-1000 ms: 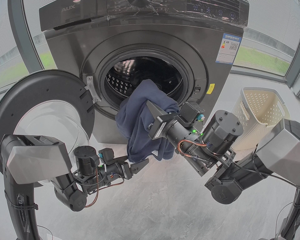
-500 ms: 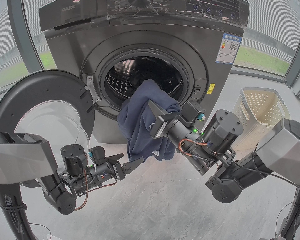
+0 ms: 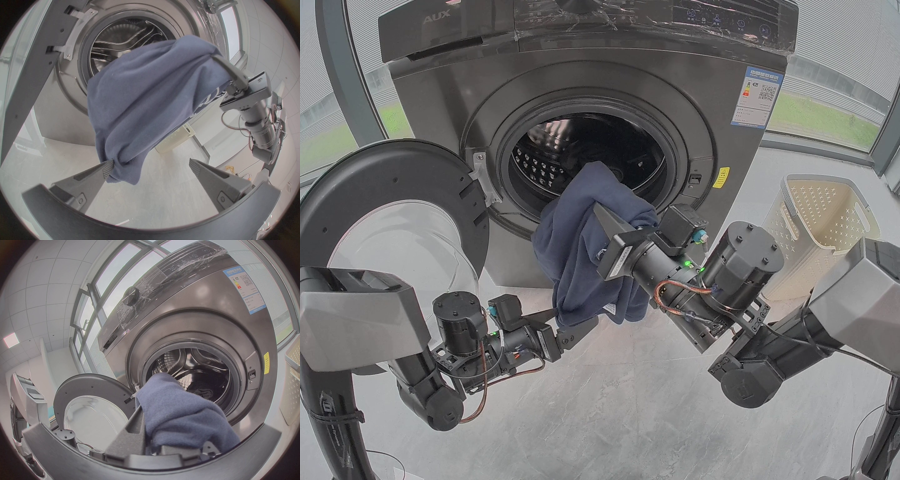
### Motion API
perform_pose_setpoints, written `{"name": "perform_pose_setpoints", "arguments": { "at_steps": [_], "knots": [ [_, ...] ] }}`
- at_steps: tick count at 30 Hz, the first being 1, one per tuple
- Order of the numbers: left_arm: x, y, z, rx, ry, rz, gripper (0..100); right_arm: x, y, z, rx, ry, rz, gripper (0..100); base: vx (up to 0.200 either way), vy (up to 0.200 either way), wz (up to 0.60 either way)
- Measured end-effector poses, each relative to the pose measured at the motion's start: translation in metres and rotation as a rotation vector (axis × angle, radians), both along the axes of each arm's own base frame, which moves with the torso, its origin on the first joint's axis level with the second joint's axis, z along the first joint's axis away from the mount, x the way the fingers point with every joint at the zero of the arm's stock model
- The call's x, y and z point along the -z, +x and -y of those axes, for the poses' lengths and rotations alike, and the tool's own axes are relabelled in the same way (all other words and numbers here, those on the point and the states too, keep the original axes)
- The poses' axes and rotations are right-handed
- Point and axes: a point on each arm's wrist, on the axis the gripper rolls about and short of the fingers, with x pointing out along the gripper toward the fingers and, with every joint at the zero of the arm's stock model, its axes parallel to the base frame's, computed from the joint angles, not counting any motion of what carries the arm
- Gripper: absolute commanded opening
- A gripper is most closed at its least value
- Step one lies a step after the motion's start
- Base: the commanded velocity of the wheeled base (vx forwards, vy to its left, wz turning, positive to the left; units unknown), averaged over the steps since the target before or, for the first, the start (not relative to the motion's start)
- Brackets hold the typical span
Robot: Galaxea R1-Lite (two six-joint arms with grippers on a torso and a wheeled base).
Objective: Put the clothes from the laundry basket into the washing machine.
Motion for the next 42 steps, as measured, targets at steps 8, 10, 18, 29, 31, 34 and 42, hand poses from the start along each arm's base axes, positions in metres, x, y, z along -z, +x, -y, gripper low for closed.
{"name": "perform_pose_setpoints", "arguments": {
  "at_steps": [8,10,18,29,31,34,42],
  "knots": [
    [0.016,0.014,0.004,-0.009,0.006,-0.014,100,-0.006,-0.004,0.0,-0.008,0.01,0.01,0,0.0,0.0,0.0],
    [0.019,0.015,0.004,-0.01,0.007,-0.018,100,-0.007,-0.005,0.0,-0.01,0.013,0.012,0,0.0,0.0,0.0],
    [0.024,0.021,0.006,-0.012,0.007,-0.021,100,-0.008,-0.008,-0.002,-0.019,0.017,0.013,0,0.0,0.0,0.0],
    [0.019,0.026,0.013,-0.007,-0.045,-0.026,100,-0.006,-0.009,-0.002,-0.022,0.013,0.006,0,0.0,0.0,0.0],
    [0.018,0.026,0.014,-0.007,-0.048,-0.023,100,-0.006,-0.009,-0.001,-0.022,0.013,0.006,0,0.0,0.0,0.0],
    [0.017,0.027,0.014,-0.022,-0.052,-0.018,0,-0.006,-0.009,-0.001,-0.022,0.013,0.005,0,0.0,0.0,0.0],
    [0.012,0.026,0.018,-0.022,-0.06,-0.006,0,-0.005,-0.009,-0.001,-0.021,0.013,0.004,0,0.0,0.0,0.0]
  ]
}}
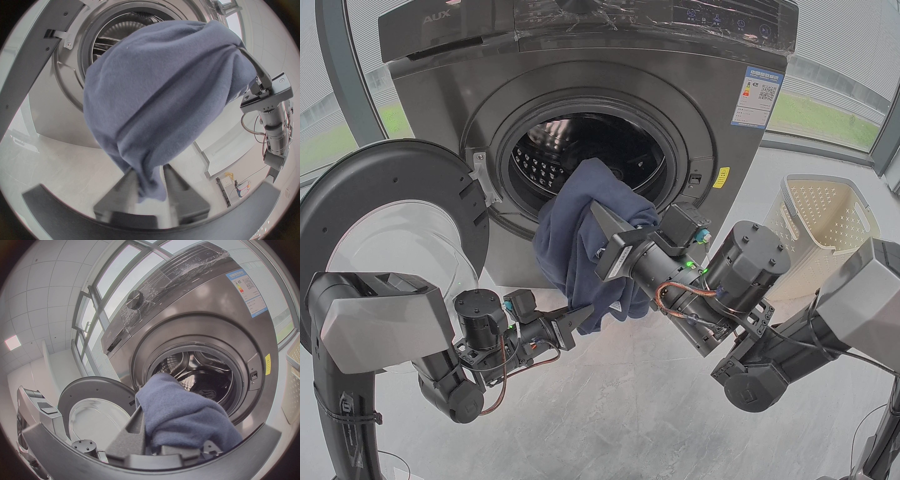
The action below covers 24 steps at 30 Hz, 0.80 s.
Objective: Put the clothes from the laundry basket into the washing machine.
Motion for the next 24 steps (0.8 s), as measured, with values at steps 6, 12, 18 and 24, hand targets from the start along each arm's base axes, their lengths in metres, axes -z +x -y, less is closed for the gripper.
{"name": "perform_pose_setpoints", "arguments": {
  "at_steps": [6,12,18,24],
  "knots": [
    [-0.001,-0.001,0.001,0.004,-0.001,0.003,0,0.0,0.0,0.0,0.0,0.001,-0.001,0,0.0,0.0,0.0],
    [-0.006,-0.003,0.001,0.0,-0.003,0.013,0,0.0,0.0,0.0,0.0,0.001,-0.001,0,0.0,0.0,0.0],
    [-0.018,-0.01,-0.003,-0.002,-0.013,0.031,0,0.001,0.001,0.0,0.004,0.0,-0.003,0,0.0,0.0,0.0],
    [-0.029,-0.017,-0.007,-0.002,-0.019,0.048,0,0.002,0.002,0.001,0.025,0.003,-0.012,0,0.0,0.0,0.0]
  ]
}}
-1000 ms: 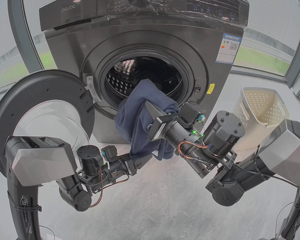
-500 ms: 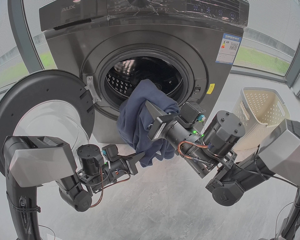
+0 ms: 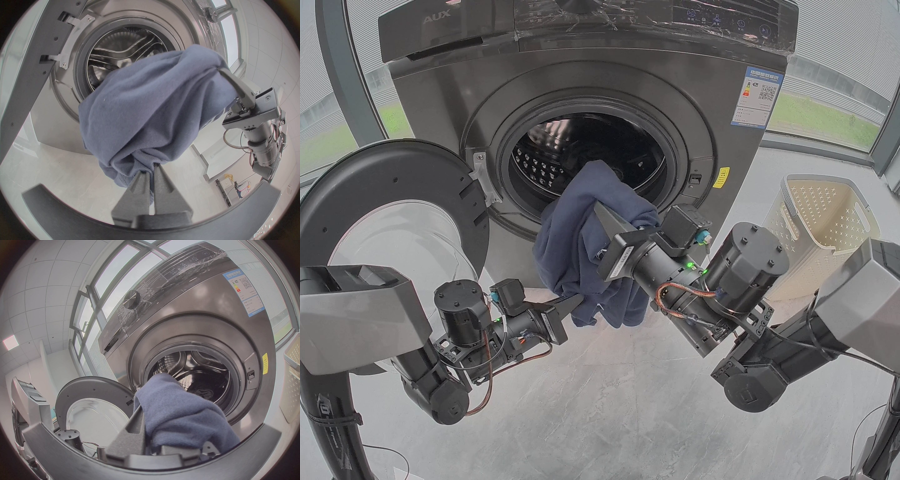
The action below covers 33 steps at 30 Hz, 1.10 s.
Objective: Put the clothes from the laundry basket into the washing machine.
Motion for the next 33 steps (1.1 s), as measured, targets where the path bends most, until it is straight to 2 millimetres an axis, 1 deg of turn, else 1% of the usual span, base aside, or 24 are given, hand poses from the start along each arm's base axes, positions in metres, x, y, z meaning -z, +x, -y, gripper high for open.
{"name": "perform_pose_setpoints", "arguments": {
  "at_steps": [5,6,12,19,22,27,33],
  "knots": [
    [-0.005,-0.006,-0.001,0.007,0.002,0.007,0,0.004,0.0,0.002,0.0,-0.006,-0.012,0,0.0,0.0,0.0],
    [-0.006,-0.007,-0.001,0.008,0.001,0.007,0,0.005,0.0,0.002,0.001,-0.005,-0.013,100,0.0,0.0,0.0],
    [-0.017,-0.013,-0.004,0.009,-0.015,0.027,0,0.011,-0.001,0.006,-0.007,-0.019,-0.03,100,0.0,0.0,0.0],
    [-0.042,-0.018,-0.007,0.008,-0.052,0.089,0,0.026,-0.008,0.009,-0.014,-0.065,-0.075,100,0.0,0.0,0.0],
    [-0.049,-0.02,-0.008,0.005,-0.064,0.107,0,0.033,-0.01,0.011,-0.013,-0.086,-0.097,100,0.0,0.0,0.0],
    [-0.056,-0.02,-0.011,-0.005,-0.085,0.124,0,0.045,-0.013,0.018,0.001,-0.122,-0.136,100,0.0,0.0,0.0],
    [-0.061,-0.021,-0.012,-0.013,-0.113,0.121,0,0.066,-0.02,0.029,0.009,-0.189,-0.202,100,0.0,0.0,0.0]
  ]
}}
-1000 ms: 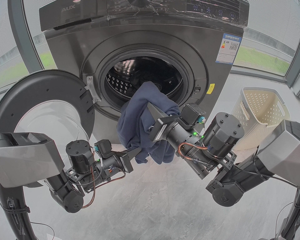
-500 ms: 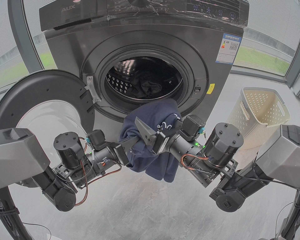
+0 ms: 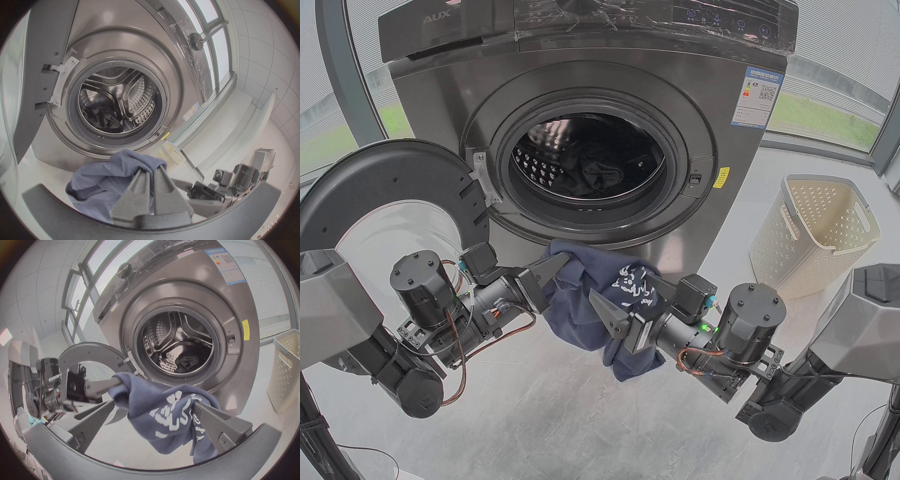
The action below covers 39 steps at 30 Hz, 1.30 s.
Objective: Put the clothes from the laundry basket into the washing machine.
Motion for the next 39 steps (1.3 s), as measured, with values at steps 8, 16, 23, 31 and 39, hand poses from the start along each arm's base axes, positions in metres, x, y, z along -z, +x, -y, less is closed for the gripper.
{"name": "perform_pose_setpoints", "arguments": {
  "at_steps": [8,16,23,31,39],
  "knots": [
    [-0.01,-0.006,-0.004,-0.057,-0.029,0.016,0,0.028,-0.008,0.015,0.008,-0.093,-0.091,100,0.0,0.0,0.0],
    [-0.02,-0.017,-0.009,-0.068,-0.034,0.039,0,0.041,-0.011,0.014,-0.006,-0.13,-0.124,100,0.0,0.0,0.0],
    [-0.03,-0.016,-0.01,-0.117,-0.038,0.087,0,0.045,-0.016,0.001,-0.063,-0.116,-0.106,100,0.0,0.0,0.0],
    [-0.039,-0.008,-0.009,-0.185,-0.056,0.126,0,0.046,-0.019,-0.031,-0.178,-0.075,-0.061,100,0.0,0.0,0.0],
    [-0.037,-0.005,-0.005,-0.204,-0.035,0.135,0,0.041,-0.007,-0.066,-0.24,-0.014,-0.001,100,0.0,0.0,0.0]
  ]
}}
